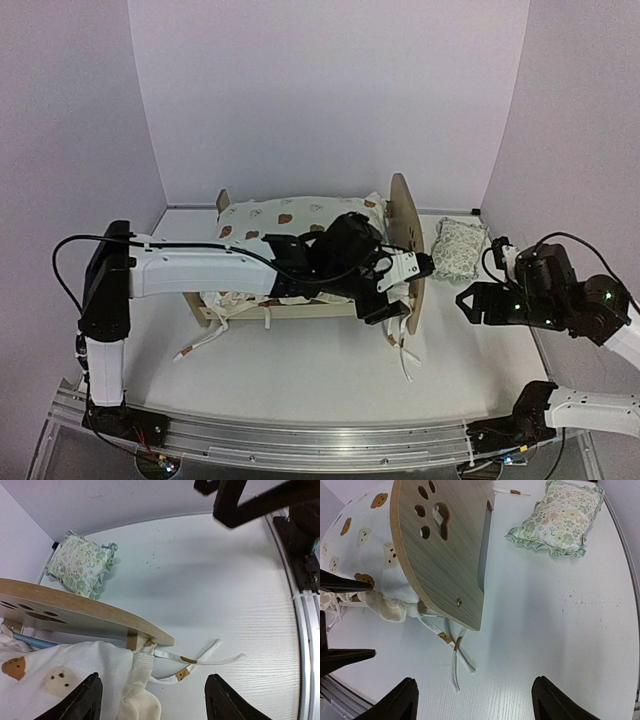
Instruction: Set up the pet bed
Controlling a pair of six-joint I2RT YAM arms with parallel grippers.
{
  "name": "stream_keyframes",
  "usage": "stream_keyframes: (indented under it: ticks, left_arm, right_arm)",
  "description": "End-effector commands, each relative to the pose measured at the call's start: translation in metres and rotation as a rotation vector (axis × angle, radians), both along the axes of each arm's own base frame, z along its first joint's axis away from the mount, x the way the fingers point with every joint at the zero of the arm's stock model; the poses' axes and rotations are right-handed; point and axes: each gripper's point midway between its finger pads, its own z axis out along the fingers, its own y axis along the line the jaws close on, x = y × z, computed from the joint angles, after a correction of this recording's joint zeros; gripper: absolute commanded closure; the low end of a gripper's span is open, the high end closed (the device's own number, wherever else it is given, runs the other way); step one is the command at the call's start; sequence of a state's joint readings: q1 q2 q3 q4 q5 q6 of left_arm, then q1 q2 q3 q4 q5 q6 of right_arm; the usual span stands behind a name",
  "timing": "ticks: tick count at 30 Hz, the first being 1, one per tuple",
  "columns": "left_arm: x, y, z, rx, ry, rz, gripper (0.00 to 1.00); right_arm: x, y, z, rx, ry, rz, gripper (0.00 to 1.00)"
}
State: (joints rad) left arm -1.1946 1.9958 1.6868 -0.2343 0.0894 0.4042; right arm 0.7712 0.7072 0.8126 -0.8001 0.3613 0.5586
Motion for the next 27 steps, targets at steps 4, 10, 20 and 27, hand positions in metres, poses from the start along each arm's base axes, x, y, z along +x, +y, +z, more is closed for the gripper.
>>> stream_keyframes:
  ticks: [4, 10, 20, 27]
  left_arm:
    - [0.024, -0.027, 0.0, -0.01, -0.22, 0.014, 0.35]
    - [0.038, -0.031, -0.012, -0.004, -0.283, 0.061, 0.45]
    - [0.059, -0.03, -0.028, 0.003, -0.384, 0.149, 0.61]
    - [0.046, -0.026, -0.034, 0.015, -0.361, 0.111, 0.41]
  right_arm:
    - [-0.009, -0.002, -0.013, -0.017, 0.051, 0.013, 0.21]
    - [-0.009, -0.003, -0.017, -0.038, 0.052, 0.019, 0.22]
    - [-0.009, -0.006, -0.022, -0.067, 0.053, 0.028, 0.22]
    - [-0.009, -0.006, -0.022, -0.071, 0.048, 0.029, 0.22]
